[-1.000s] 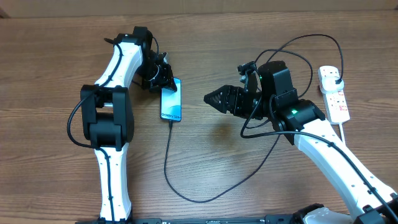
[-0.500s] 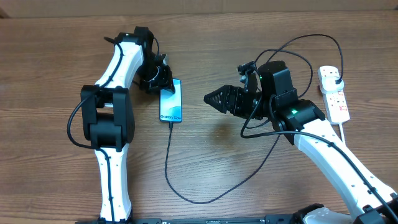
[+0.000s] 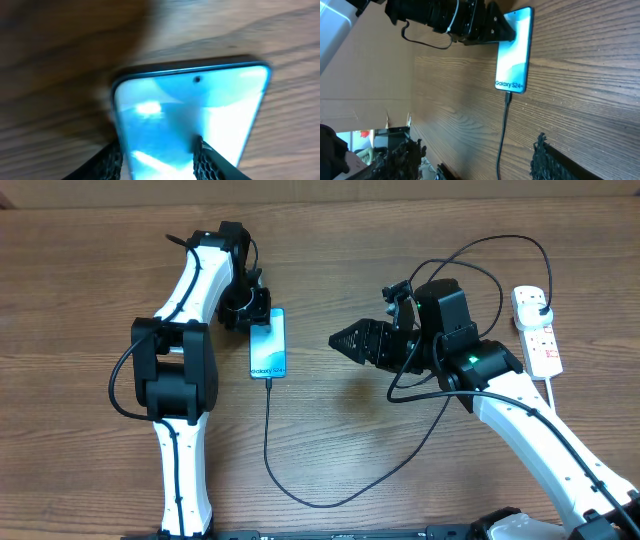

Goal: Plug charger to phone and switch on socket
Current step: 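Open the left gripper off the phone and lift it away, then move the right gripper over the power strip switch beside the plug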

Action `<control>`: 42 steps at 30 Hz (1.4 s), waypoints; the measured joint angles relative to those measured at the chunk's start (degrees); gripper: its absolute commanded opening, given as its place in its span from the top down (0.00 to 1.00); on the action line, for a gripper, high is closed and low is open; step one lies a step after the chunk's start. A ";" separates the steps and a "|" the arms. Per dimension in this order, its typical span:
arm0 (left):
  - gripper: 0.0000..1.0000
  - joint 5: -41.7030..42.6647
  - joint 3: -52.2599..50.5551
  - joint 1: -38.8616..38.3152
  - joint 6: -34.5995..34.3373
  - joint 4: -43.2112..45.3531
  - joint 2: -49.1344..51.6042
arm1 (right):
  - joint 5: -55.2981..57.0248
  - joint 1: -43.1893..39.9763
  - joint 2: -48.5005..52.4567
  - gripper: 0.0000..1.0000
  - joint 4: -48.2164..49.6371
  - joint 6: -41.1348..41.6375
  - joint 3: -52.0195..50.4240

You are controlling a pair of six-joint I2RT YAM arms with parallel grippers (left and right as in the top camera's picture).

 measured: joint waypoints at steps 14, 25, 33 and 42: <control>0.58 -8.96 19.12 0.11 -3.02 -14.49 0.55 | 2.01 0.00 0.00 0.36 -5.49 -3.65 0.00; 0.51 -7.08 45.05 0.11 -3.06 -22.93 -4.96 | 8.70 0.00 -0.44 0.39 -13.11 -6.86 0.00; 0.46 -6.01 49.18 0.11 -2.99 -24.39 -18.10 | 15.26 -0.02 -6.54 0.41 -20.28 -8.85 2.78; 0.41 -5.11 49.35 0.13 -2.75 -25.44 -26.01 | 21.44 -2.56 -17.53 0.96 -24.96 -9.16 6.47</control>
